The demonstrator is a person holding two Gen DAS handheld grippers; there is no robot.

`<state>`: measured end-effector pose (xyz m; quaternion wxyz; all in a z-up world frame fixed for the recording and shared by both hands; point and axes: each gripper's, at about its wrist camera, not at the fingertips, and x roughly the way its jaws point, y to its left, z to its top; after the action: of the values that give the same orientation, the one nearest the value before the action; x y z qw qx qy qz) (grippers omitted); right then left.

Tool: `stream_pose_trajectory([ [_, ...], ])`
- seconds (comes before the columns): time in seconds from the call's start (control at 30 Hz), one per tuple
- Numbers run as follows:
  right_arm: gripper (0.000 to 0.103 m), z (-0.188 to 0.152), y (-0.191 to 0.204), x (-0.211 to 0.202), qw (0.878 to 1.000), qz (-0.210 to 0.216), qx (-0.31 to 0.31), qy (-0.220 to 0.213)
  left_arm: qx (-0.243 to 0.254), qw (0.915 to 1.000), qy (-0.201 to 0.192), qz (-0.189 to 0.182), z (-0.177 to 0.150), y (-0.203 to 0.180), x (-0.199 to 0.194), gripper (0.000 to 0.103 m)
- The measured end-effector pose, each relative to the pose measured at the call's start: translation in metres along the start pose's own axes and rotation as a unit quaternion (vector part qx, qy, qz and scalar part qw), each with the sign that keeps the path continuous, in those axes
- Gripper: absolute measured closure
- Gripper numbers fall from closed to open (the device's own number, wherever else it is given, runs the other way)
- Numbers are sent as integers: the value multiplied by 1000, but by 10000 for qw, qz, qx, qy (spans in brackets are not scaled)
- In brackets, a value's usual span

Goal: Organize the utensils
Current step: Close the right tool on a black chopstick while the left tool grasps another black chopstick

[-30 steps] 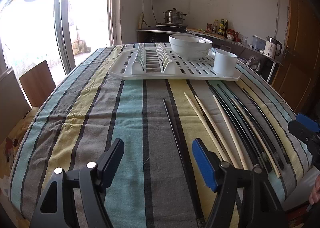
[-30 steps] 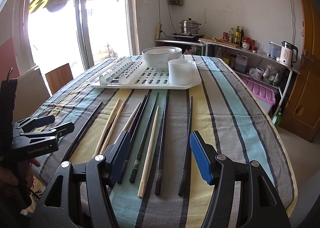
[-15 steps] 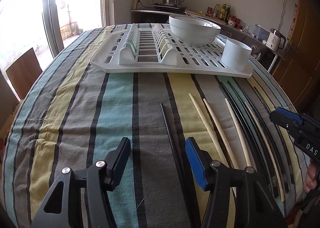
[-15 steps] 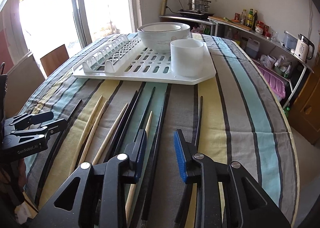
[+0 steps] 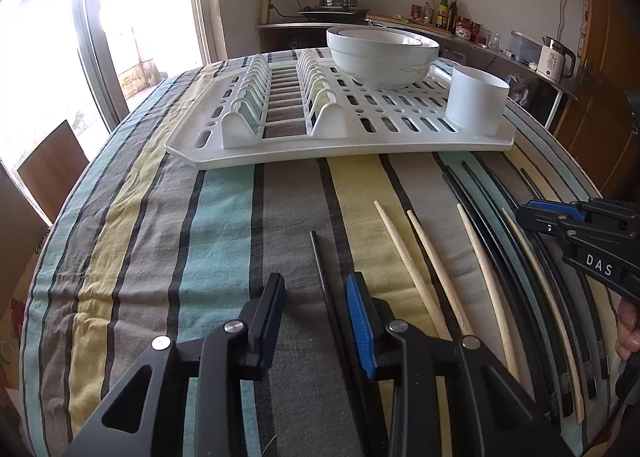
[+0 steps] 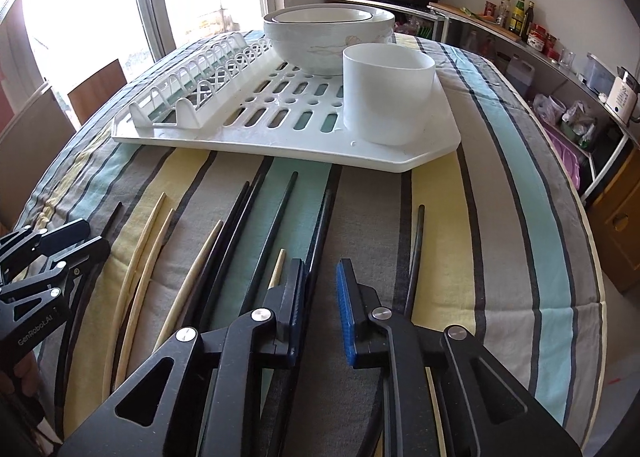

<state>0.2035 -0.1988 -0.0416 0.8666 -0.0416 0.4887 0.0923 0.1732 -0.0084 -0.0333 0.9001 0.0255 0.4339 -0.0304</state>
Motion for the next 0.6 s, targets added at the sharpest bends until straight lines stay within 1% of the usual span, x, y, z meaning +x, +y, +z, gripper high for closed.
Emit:
stream_pose_trajectory([
  [0.03, 90, 1, 1, 1, 10000, -17, -23, 5, 28, 10000, 3, -2, 1, -2, 0, 78],
  [0.07, 90, 2, 1, 1, 10000, -25, -36, 21, 51, 10000, 5, 3, 1, -3, 1, 79],
  [0.13, 95, 4, 3, 2, 10000, -8, -53, 57, 107, 9999, 11, -5, 2, -7, 1, 88],
  [0.23, 96, 5, 4, 3, 9999, -11, -101, 54, 152, 9999, 10, -21, 3, -10, 2, 94],
  [0.3, 97, 5, 3, 2, 9999, 77, -56, 39, 137, 9999, 17, -44, 4, -10, 3, 97],
  [0.47, 98, 3, 2, -12, 9996, 220, 29, -164, 85, 9997, 27, -211, 5, -7, 0, 97],
  [0.6, 98, 5, 0, -33, 9983, 366, 87, -449, 100, 9992, -140, -350, 9, -6, -14, 98],
])
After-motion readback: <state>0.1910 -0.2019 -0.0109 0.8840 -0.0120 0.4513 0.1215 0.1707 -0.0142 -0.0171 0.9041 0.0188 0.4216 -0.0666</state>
